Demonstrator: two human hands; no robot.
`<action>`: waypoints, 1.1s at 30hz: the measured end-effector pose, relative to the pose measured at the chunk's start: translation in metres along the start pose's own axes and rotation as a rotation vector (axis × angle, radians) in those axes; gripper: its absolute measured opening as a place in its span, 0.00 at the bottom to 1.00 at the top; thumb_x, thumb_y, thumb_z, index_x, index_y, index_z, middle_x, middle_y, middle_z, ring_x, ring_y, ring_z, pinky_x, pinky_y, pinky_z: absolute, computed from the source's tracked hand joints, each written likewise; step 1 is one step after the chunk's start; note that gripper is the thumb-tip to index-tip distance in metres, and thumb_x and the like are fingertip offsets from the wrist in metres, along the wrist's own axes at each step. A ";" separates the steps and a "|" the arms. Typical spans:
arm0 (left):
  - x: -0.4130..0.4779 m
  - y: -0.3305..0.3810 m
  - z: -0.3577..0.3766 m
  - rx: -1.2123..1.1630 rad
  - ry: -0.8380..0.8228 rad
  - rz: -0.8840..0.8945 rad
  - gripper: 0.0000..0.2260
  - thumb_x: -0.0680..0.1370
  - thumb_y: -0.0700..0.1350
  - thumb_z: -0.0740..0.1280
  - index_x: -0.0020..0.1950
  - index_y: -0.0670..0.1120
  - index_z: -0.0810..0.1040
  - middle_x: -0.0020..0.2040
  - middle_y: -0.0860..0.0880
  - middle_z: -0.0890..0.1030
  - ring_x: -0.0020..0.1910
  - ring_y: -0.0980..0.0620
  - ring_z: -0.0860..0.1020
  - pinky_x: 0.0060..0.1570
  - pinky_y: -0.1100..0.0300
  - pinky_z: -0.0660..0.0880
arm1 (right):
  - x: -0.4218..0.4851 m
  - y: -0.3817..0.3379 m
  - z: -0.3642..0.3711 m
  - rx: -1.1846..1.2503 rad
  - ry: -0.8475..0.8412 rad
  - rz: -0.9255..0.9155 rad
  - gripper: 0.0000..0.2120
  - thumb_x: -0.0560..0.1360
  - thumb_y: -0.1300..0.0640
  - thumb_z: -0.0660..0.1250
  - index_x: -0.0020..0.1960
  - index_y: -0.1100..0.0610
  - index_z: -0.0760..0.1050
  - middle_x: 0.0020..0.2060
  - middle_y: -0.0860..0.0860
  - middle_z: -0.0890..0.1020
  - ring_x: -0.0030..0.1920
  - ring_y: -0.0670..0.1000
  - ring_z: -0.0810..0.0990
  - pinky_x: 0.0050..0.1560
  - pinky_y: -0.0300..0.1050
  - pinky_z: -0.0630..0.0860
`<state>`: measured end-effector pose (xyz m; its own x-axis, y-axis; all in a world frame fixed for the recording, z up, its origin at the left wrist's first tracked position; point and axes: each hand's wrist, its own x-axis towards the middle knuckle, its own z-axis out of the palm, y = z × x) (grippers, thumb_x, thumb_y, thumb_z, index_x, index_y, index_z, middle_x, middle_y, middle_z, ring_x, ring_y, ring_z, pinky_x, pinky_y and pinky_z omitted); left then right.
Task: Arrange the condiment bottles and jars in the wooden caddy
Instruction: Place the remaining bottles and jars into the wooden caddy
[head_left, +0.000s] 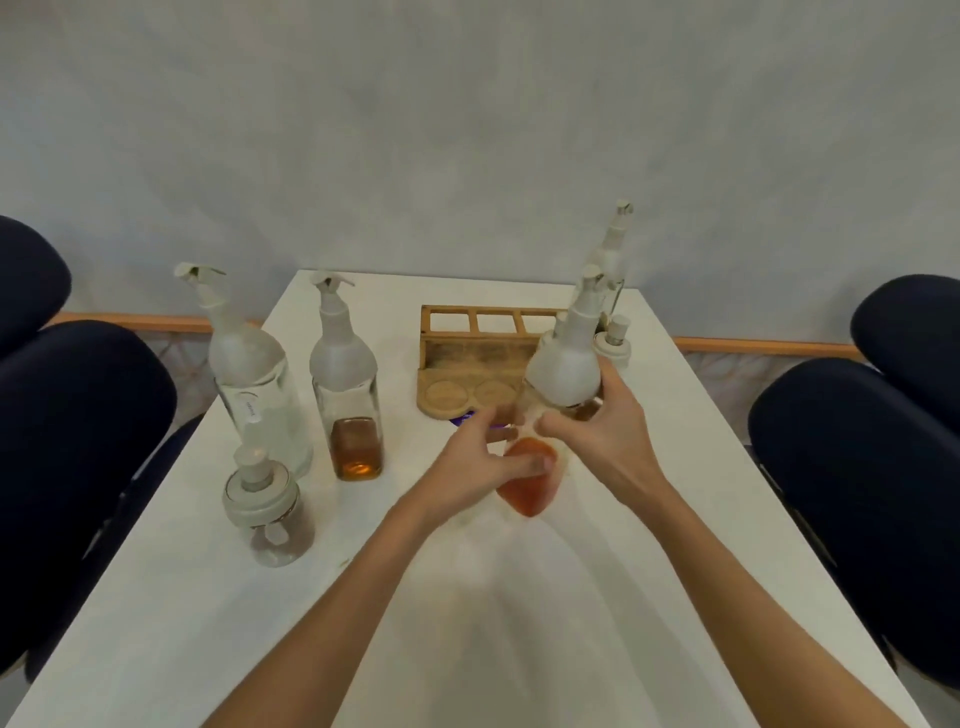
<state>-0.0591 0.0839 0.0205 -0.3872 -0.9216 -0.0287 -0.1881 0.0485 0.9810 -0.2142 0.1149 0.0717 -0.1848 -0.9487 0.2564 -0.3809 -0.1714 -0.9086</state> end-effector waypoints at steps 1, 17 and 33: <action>0.004 0.012 -0.006 -0.024 -0.016 0.005 0.30 0.68 0.50 0.79 0.67 0.52 0.72 0.61 0.58 0.79 0.61 0.59 0.77 0.58 0.59 0.75 | 0.008 -0.007 -0.005 0.017 -0.013 -0.025 0.28 0.59 0.56 0.74 0.58 0.49 0.73 0.46 0.43 0.80 0.44 0.40 0.78 0.39 0.33 0.75; 0.167 0.123 -0.040 0.019 0.061 0.266 0.32 0.69 0.46 0.78 0.70 0.50 0.69 0.65 0.55 0.76 0.65 0.52 0.74 0.52 0.60 0.76 | 0.206 -0.077 -0.054 0.044 -0.272 -0.267 0.32 0.55 0.62 0.70 0.60 0.58 0.71 0.48 0.55 0.78 0.51 0.58 0.79 0.50 0.52 0.79; 0.288 0.041 -0.017 0.052 0.095 0.071 0.29 0.70 0.43 0.77 0.67 0.48 0.68 0.66 0.49 0.75 0.67 0.44 0.72 0.65 0.47 0.72 | 0.274 0.031 -0.033 -0.229 -0.173 -0.178 0.35 0.74 0.56 0.68 0.77 0.52 0.58 0.60 0.49 0.77 0.54 0.52 0.79 0.55 0.47 0.78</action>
<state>-0.1633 -0.1856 0.0561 -0.3140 -0.9475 0.0609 -0.2106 0.1320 0.9686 -0.3065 -0.1416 0.1243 0.0523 -0.9436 0.3270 -0.5904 -0.2933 -0.7519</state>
